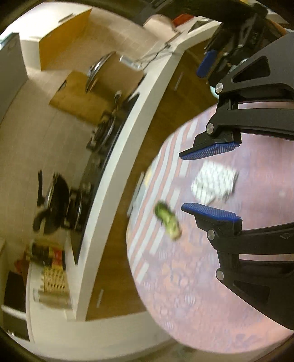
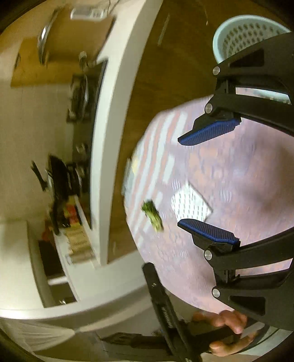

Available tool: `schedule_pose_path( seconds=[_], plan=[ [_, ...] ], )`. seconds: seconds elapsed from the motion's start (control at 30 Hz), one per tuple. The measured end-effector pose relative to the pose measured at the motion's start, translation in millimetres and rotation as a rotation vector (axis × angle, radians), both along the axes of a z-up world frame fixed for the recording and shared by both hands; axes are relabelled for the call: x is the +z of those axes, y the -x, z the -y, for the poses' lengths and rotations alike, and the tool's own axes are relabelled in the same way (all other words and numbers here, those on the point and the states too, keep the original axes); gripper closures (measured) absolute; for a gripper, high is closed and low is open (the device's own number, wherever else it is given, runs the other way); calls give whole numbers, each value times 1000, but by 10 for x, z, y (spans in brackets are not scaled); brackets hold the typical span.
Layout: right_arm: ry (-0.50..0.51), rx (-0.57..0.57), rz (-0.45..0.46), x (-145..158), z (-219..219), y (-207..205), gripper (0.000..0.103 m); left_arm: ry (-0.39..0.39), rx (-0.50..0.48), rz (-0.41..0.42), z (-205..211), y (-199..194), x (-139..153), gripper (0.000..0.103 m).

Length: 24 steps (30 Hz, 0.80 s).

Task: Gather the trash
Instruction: 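Move both open tools back to the green stalk and white paper, then grasp the green vegetable stalk with the left tool while the right tool grasps the heart-print paper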

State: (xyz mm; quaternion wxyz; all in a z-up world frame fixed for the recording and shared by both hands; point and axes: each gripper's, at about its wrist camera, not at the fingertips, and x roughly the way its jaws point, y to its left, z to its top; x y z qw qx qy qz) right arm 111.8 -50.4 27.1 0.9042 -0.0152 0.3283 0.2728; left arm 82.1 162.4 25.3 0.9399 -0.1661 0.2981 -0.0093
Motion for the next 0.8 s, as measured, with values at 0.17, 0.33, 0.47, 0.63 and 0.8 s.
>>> schedule_pose_path(
  seconds=[0.17, 0.33, 0.47, 0.63, 0.8],
  plan=[
    [26, 69, -55, -297, -457, -131, 39, -15, 41, -47, -314, -202, -174, 58],
    [75, 110, -103, -630, -774, -267, 39, -3, 44, -117, -534, -473, -460, 56],
    [100, 109, -160, -916, -923, -387, 39, -3, -8, -153, -585, -737, -634, 49],
    [201, 92, -186, -1140, -1105, -471, 39, -38, -57, -181, -598, -1064, -784, 48],
    [234, 54, -173, -1165, -1091, -533, 44, -67, -96, -212, -570, -1344, -927, 48]
  ],
)
